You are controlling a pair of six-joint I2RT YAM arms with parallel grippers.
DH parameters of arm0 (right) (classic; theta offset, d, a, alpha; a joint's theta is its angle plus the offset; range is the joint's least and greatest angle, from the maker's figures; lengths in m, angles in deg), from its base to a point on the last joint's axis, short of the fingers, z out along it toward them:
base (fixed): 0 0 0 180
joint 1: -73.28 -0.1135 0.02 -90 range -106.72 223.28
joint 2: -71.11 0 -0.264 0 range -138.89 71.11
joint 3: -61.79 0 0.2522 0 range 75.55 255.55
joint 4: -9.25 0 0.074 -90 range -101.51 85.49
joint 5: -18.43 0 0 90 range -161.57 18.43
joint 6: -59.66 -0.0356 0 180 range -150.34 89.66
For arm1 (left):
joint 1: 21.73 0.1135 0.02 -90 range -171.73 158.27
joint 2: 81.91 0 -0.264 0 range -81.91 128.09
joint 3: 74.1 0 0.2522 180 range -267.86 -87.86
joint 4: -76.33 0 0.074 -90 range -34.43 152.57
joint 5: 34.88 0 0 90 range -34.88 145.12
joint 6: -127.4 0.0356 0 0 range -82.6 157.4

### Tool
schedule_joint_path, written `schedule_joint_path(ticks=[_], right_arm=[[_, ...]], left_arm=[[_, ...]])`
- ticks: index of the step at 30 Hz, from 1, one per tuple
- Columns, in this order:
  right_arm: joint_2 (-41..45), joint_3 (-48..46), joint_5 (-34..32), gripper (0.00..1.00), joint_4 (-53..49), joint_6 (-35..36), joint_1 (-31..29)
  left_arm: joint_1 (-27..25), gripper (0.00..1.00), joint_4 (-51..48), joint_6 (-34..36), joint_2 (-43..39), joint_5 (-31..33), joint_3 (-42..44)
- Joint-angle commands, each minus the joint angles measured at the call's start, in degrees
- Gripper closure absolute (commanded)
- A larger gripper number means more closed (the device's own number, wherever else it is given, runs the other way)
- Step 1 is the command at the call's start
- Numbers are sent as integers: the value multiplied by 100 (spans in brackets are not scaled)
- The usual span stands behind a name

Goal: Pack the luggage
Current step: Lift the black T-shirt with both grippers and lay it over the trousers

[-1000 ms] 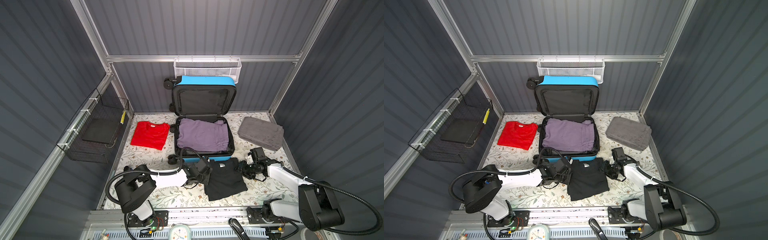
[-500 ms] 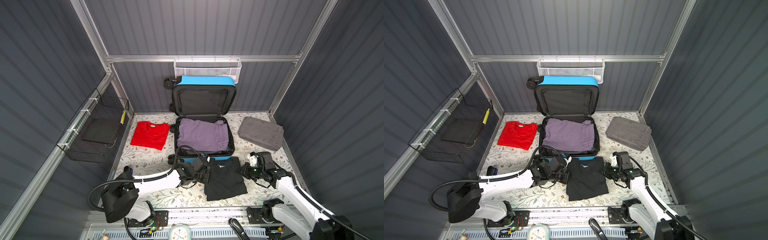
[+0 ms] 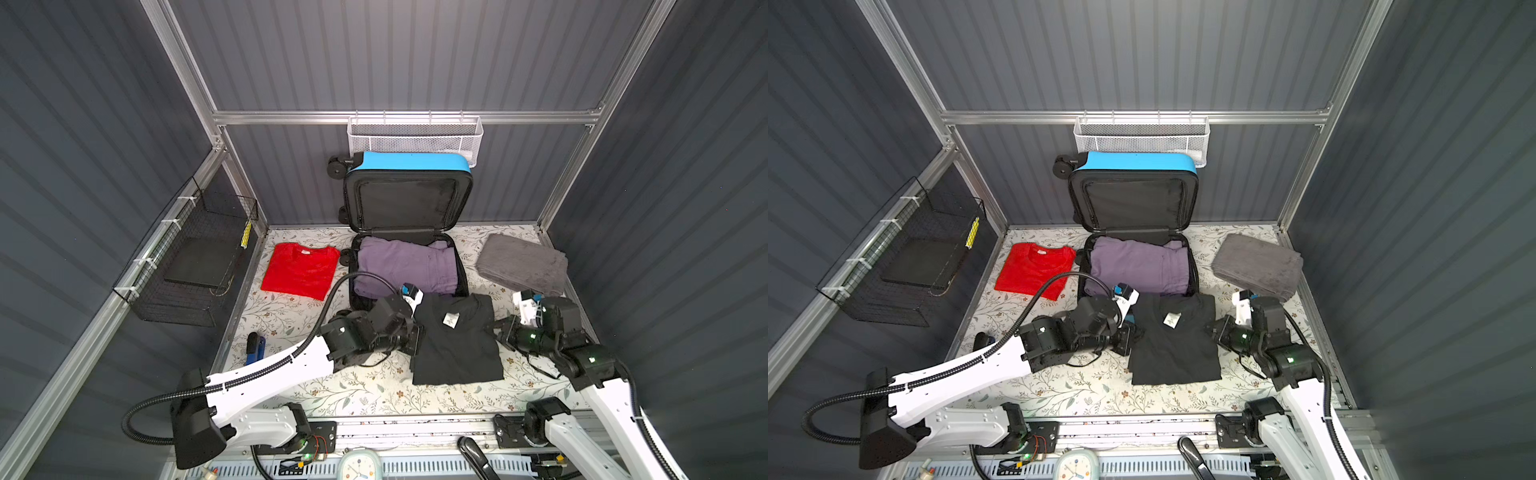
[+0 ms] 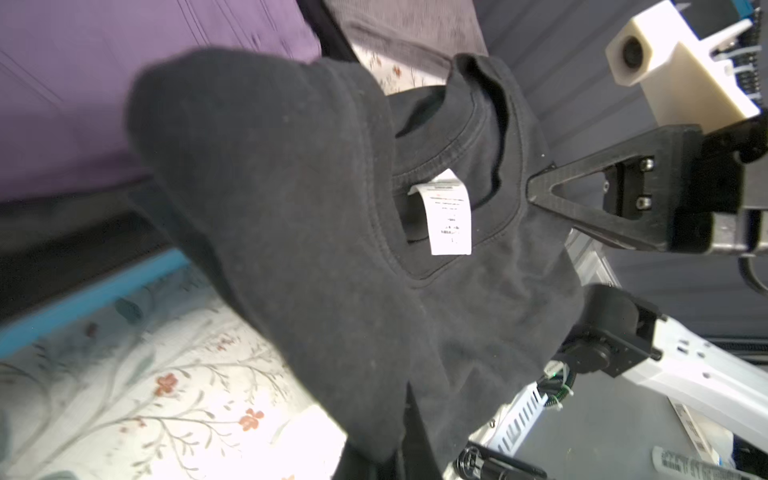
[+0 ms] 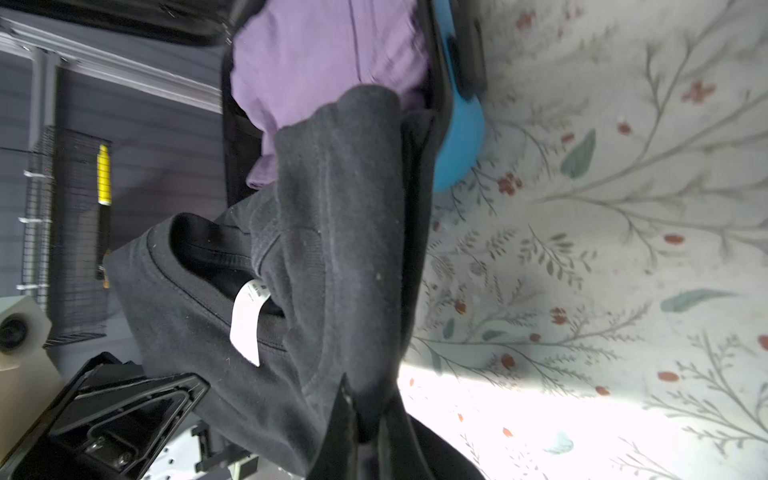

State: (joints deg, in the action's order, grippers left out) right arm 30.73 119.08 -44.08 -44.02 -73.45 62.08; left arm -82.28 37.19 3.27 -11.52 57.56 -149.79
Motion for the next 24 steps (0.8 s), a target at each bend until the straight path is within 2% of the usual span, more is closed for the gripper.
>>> schedule_joint_path(ticks=[1, 9, 15, 20, 24], right_arm=[[-522, 594, -40, 100, 218, -4, -31], [-2599, 1969, -218, 100, 1240, -131, -53], [-4344, 3107, -141, 100, 1692, -139, -114], [-5498, 3791, -2, 100, 2004, -213, -128], [-6092, 4014, 105, 100, 2184, -288, -155]], left_arm=[[396, 100, -325, 546, 114, 405, -598], [2043, 100, -165, 1476, 1052, -259, -1569], [3055, 100, -33, 1820, 2047, -747, -2192], [3590, 100, 16, 1930, 2735, -1041, -2562], [3854, 100, -127, 2048, 3258, -1214, -2902]])
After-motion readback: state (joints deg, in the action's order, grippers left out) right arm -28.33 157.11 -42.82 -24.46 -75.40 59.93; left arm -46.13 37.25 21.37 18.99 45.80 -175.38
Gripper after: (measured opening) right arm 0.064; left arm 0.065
